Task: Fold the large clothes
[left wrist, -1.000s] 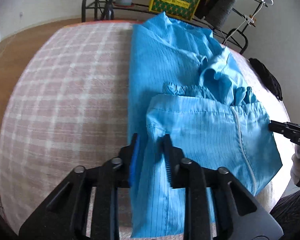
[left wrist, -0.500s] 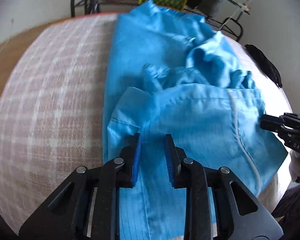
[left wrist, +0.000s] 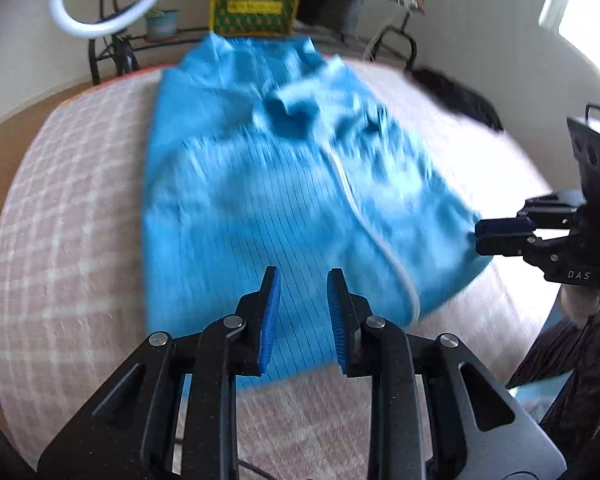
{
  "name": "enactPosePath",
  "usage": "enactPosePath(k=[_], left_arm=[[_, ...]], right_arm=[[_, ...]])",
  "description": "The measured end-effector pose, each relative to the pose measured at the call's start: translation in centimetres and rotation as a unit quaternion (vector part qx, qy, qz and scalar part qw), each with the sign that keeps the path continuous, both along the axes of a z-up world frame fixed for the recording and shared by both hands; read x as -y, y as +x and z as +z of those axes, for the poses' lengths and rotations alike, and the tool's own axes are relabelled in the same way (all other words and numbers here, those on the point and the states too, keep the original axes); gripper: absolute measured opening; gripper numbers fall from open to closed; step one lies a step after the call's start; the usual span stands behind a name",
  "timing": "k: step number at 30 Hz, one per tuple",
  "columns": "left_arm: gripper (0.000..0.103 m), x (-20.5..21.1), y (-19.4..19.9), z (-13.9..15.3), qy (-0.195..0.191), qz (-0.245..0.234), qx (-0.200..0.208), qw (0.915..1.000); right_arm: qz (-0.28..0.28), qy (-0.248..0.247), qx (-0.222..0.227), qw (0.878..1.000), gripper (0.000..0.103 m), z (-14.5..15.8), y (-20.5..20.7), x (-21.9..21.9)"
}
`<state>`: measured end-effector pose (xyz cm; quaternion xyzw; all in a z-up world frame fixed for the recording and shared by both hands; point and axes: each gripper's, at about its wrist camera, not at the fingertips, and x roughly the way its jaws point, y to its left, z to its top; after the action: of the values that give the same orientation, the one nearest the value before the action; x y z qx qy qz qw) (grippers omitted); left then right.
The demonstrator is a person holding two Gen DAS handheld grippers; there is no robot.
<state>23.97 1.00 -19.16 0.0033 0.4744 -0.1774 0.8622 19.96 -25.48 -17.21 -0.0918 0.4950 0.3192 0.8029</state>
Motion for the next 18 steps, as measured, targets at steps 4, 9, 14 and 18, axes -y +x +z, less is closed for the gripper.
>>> enactPosePath(k=[4, 9, 14, 18], left_arm=[[0.025, -0.8, 1.0, -2.7, 0.016, 0.016, -0.03, 0.9993], [0.025, -2.4, 1.5, -1.1, 0.004, 0.059, -0.027, 0.9979], [0.026, -4.5, 0.6, 5.9, -0.043, 0.088, 0.036, 0.9946], [0.026, -6.0, 2.0, 12.2, -0.037, 0.09, 0.075, 0.9924]], right_arm=[[-0.001, -0.028, -0.042, 0.999, 0.014, -3.5, -1.3, -0.1], [-0.017, 0.01, -0.033, 0.999, 0.014, -0.5, -1.3, 1.0], [-0.046, 0.063, 0.009, 0.997, 0.014, 6.0, 0.1, 3.9], [-0.06, 0.091, 0.07, 0.992, 0.02, 11.6, 0.6, 6.8]])
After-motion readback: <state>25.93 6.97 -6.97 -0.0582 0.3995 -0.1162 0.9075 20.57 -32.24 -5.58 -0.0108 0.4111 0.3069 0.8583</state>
